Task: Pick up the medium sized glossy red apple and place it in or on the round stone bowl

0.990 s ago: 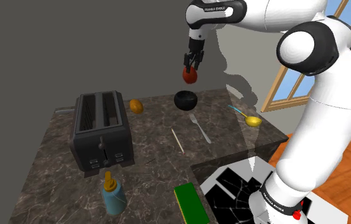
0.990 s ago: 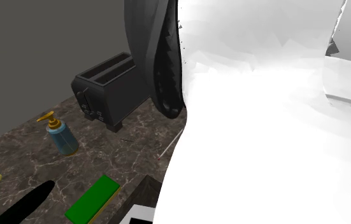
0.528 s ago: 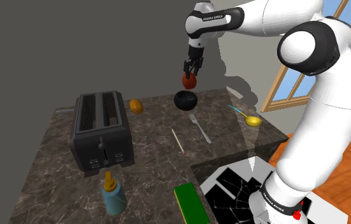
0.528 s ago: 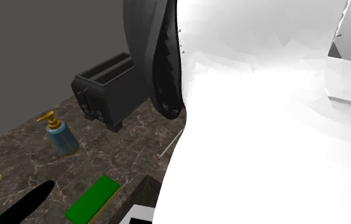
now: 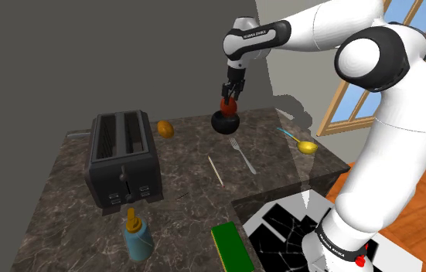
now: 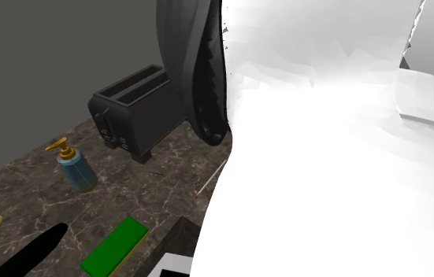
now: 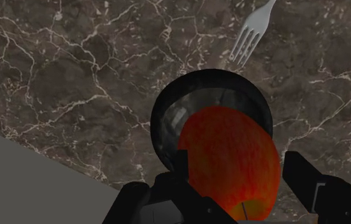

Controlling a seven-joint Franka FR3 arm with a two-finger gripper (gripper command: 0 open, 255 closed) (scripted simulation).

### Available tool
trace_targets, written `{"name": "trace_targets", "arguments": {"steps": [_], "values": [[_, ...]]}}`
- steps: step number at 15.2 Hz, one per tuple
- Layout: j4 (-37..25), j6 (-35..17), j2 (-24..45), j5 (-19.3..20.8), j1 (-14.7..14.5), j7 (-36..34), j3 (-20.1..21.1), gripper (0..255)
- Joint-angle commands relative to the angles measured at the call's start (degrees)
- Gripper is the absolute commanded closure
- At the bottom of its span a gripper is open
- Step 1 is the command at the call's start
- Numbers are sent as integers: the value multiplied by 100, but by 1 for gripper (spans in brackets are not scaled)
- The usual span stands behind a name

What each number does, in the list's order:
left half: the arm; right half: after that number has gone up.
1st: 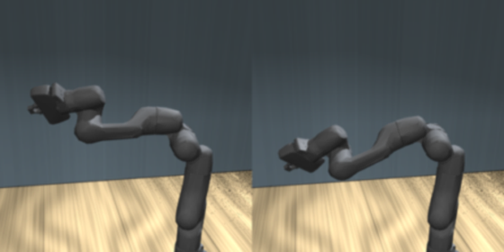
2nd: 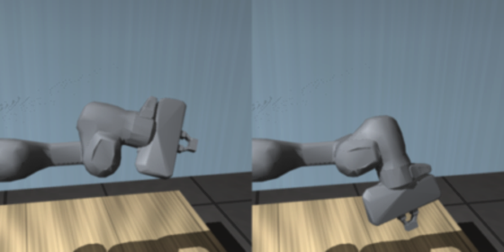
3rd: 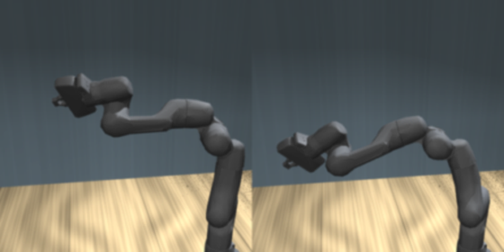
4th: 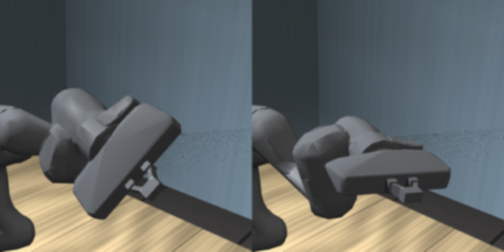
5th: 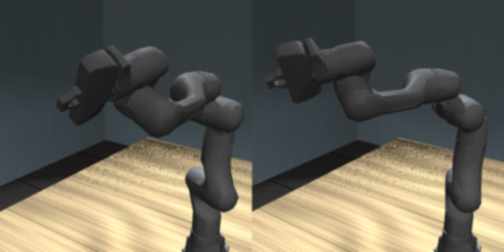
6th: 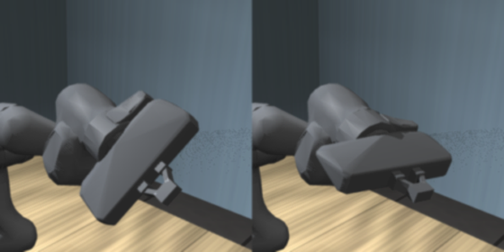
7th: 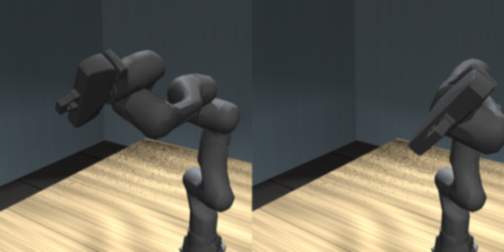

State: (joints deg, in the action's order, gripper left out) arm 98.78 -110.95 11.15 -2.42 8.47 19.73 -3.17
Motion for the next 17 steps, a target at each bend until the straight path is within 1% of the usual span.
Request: {"name": "trace_targets", "arguments": {"steps": [1, 9, 10, 15, 17], "values": [[105, -158, 48, -5, 3, 12, 0, 255], [105, -158, 48, -5, 3, 12, 0, 255], [105, -158, 48, -5, 3, 12, 0, 0], [106, -158, 48, -5, 3, 12, 0, 0], [-183, 203, -25, 3, 8, 5, -6, 0]]}}
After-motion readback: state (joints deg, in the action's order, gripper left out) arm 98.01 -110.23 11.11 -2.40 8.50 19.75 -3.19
